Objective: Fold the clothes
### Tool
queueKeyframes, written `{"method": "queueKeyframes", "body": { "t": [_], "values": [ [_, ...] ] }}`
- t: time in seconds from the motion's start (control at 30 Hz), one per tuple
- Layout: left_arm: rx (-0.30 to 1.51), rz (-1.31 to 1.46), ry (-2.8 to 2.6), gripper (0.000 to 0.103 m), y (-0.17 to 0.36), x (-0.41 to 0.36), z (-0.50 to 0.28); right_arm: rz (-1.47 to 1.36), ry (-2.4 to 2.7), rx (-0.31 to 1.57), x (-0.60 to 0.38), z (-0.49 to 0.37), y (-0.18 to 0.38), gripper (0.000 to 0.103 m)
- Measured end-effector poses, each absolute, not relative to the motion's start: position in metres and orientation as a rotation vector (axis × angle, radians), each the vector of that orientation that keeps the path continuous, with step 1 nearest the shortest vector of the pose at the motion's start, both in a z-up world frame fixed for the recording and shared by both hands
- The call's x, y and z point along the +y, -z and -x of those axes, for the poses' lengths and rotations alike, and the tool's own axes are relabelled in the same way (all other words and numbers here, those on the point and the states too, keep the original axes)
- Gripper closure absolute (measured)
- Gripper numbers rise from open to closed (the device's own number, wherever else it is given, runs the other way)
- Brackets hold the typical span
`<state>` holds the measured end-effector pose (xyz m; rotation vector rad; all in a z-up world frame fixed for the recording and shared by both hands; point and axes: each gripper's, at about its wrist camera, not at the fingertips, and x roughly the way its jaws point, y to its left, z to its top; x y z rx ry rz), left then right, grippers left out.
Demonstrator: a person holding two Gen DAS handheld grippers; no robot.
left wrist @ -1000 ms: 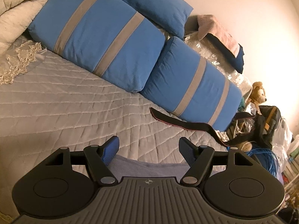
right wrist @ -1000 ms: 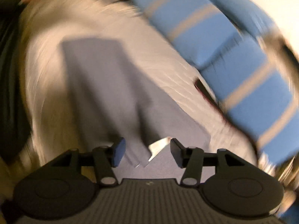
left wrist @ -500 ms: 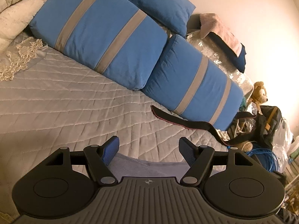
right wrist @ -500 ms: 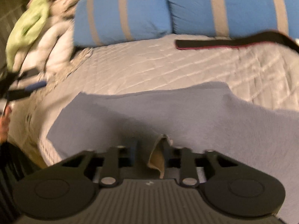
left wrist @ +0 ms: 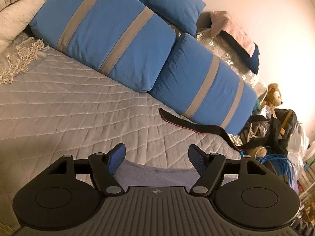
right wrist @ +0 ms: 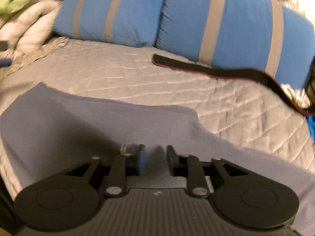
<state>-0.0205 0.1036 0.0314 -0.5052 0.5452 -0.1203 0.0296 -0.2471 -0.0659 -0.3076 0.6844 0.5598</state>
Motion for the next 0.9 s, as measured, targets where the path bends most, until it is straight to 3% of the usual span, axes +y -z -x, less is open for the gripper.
{"method": "queueKeyframes", "body": {
  "t": [0.07, 0.23, 0.3, 0.37, 0.47, 0.53, 0.63, 0.9],
  "values": [
    [0.547, 0.508, 0.117, 0.034, -0.031, 0.104, 0.020, 0.388, -0.570, 0.621, -0.245, -0.011, 0.060, 0.040],
    [0.549, 0.512, 0.117, 0.034, -0.031, 0.105, 0.020, 0.538, -0.637, 0.465, -0.237, 0.032, 0.052, 0.042],
    [0.549, 0.512, 0.119, 0.034, -0.030, 0.105, 0.019, 0.524, -0.667, 0.467, -0.233, 0.033, 0.054, 0.058],
    [0.550, 0.510, 0.120, 0.034, -0.030, 0.105, 0.019, 0.449, -0.693, 0.522, -0.228, 0.025, 0.058, 0.084],
    [0.552, 0.507, 0.121, 0.034, -0.030, 0.104, 0.019, 0.329, -0.713, 0.572, -0.223, 0.006, 0.065, 0.095],
    [0.556, 0.503, 0.117, 0.034, -0.030, 0.104, 0.019, 0.258, -0.715, 0.602, -0.220, -0.007, 0.071, 0.096],
    [0.564, 0.502, 0.110, 0.034, -0.029, 0.103, 0.018, 0.223, -0.684, 0.641, -0.221, -0.016, 0.078, 0.086],
    [0.567, 0.511, 0.112, 0.034, -0.029, 0.105, 0.017, 0.236, -0.604, 0.689, -0.237, -0.022, 0.079, 0.084]
  ]
}}
